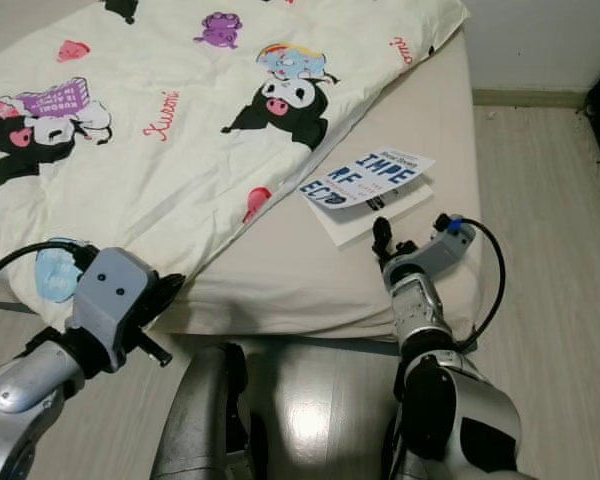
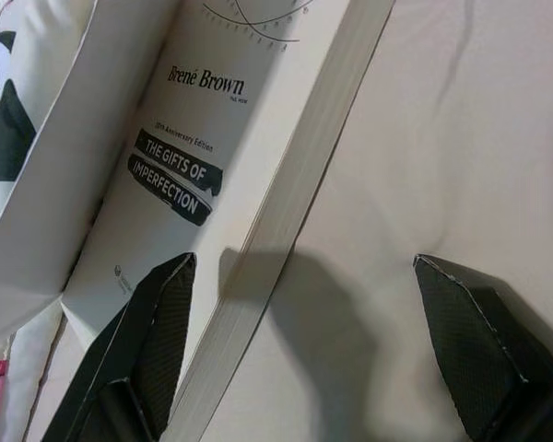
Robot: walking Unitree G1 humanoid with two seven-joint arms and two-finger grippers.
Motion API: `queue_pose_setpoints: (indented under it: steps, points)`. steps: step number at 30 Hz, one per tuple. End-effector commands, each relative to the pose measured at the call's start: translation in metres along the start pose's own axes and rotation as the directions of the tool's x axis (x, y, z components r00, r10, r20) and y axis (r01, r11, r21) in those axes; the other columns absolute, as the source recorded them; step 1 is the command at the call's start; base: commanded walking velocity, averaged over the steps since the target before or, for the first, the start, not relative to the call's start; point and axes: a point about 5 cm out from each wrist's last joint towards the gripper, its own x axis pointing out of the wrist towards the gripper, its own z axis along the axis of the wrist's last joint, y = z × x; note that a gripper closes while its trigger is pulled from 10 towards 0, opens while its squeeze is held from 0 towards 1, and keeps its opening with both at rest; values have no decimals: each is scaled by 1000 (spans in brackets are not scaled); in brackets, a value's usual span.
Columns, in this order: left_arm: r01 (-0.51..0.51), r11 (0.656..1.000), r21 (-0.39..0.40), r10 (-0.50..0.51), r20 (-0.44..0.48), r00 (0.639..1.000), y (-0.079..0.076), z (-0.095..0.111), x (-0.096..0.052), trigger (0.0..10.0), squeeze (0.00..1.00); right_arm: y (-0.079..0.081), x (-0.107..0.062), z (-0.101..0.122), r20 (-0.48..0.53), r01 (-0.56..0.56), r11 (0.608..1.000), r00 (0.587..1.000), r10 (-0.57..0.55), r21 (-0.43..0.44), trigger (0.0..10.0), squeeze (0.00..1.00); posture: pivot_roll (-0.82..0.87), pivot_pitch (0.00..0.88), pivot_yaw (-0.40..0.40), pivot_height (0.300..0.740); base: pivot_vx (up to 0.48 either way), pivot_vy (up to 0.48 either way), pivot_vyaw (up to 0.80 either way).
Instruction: Clean up the room
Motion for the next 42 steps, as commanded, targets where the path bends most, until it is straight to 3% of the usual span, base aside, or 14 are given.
queue_pose_setpoints:
  steps: [1,2,3,4,5,6,9,13,14,16,28,40,41,42]
  points:
    - [83,988,-127,-77,53,996,-15,11,-1,10000,0,-6,-3,-13,-78,28,999,997,-30,-27,10000,792,332,460,112,535,0,0,0]
    - [83,988,-127,-77,53,996,-15,11,-1,10000,0,-6,-3,-13,-78,28,999,997,-30,-27,10000,792,332,460,112,535,0,0,0]
    - [140,972,-189,-127,83,988,-25,17,0,10000,0,-3,-2,-12,-81,13,999,997,-16,-36,10000,533,334,462,113,535,0,0,0]
    - [179,958,-222,-160,101,982,-31,21,0,10000,0,-1,-1,-11,-82,5,999,997,-9,-40,10000,533,335,462,113,535,0,0,0]
    - [226,938,-265,-199,125,972,-39,27,0,10000,0,1,-1,-11,-82,-3,999,997,0,-45,10000,376,339,464,115,535,0,0,0]
    - [257,921,-291,-224,142,964,-45,31,0,10000,0,2,0,-10,-83,-7,999,997,2,-51,10000,376,339,464,115,535,0,0,0]
    - [364,872,-327,-314,198,929,-66,44,-2,10000,0,6,1,-10,-85,-20,998,996,14,-63,10000,161,343,463,119,535,0,0,0]
    - [396,860,-323,-342,211,916,-73,47,-2,10000,0,7,1,-10,-88,-27,997,996,21,-66,10000,161,343,463,119,535,0,0,0]
    - [392,863,-317,-340,209,917,-74,48,-2,10000,0,8,1,-10,-88,-32,997,996,26,-67,10000,63,346,462,120,535,0,0,0]
    - [377,870,-316,-327,202,923,-73,47,-1,10000,0,10,2,-9,-79,-44,998,996,39,-51,10000,31,348,462,121,535,0,0,0]
    - [296,908,-297,-264,142,954,-54,44,-2,10000,0,26,8,8,2,-126,991,992,126,51,10000,31,356,464,122,535,0,0,0]
    - [271,920,-284,-243,131,961,-51,44,0,10000,0,46,11,12,14,-242,969,970,242,43,9765,0,353,465,121,535,0,0,0]
    - [269,921,-283,-241,130,962,-50,44,0,10000,0,47,11,12,17,-250,967,968,249,48,4627,0,353,467,120,535,0,0,0]
    - [269,921,-283,-241,130,962,-50,44,0,10000,0,47,11,12,17,-250,967,968,249,48,4627,0,353,467,120,535,0,0,0]
